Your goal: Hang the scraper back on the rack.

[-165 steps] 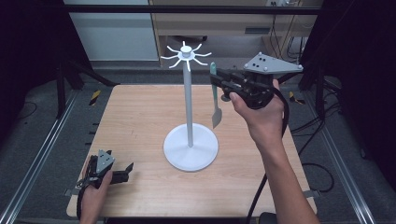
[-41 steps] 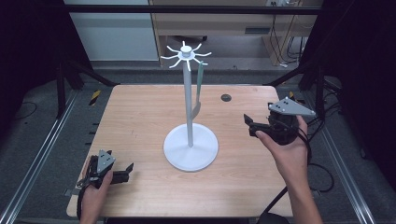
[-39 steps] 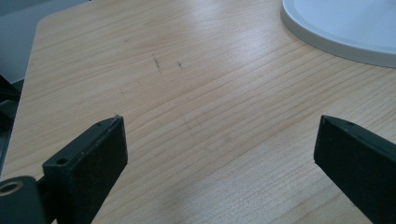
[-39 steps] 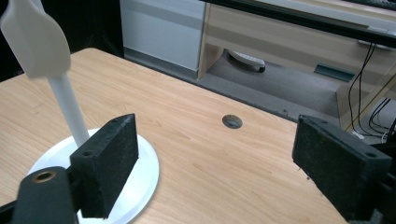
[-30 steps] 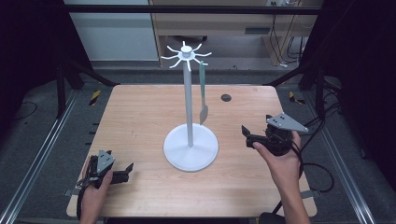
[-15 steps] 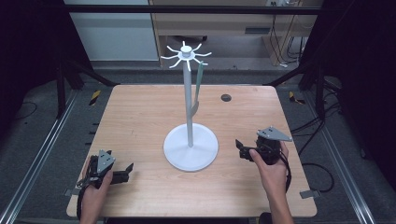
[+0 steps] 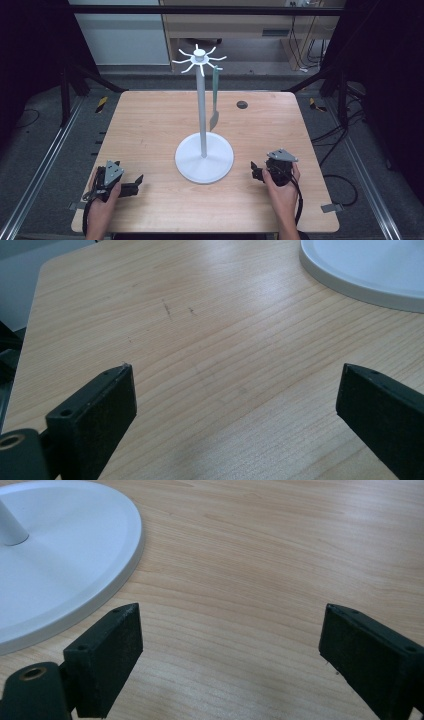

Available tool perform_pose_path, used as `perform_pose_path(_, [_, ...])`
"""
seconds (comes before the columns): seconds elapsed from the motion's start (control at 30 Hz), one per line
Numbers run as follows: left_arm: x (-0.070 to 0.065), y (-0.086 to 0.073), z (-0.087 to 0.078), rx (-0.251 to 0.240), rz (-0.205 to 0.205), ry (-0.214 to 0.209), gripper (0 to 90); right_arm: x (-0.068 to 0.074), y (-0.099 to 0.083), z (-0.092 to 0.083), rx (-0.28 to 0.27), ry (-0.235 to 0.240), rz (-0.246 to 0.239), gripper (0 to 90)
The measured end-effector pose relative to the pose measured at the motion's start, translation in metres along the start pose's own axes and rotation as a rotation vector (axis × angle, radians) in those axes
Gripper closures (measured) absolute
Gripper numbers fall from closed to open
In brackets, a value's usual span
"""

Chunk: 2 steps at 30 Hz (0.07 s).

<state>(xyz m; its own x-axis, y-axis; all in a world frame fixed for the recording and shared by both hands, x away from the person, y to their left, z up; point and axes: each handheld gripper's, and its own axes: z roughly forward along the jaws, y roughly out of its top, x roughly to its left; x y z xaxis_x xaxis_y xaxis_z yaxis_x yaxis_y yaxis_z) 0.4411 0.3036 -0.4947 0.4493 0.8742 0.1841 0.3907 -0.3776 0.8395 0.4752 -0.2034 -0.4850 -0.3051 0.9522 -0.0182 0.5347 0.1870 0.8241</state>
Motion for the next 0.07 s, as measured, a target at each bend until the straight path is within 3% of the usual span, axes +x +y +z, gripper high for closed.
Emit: perform_pose_path(0.07, [0.0006, -0.0001, -0.0003, -0.001, -0.002, 0.0, 2.4, -0.0017, -0.0008, -0.001, -0.014, 0.005, 0.012, 10.4])
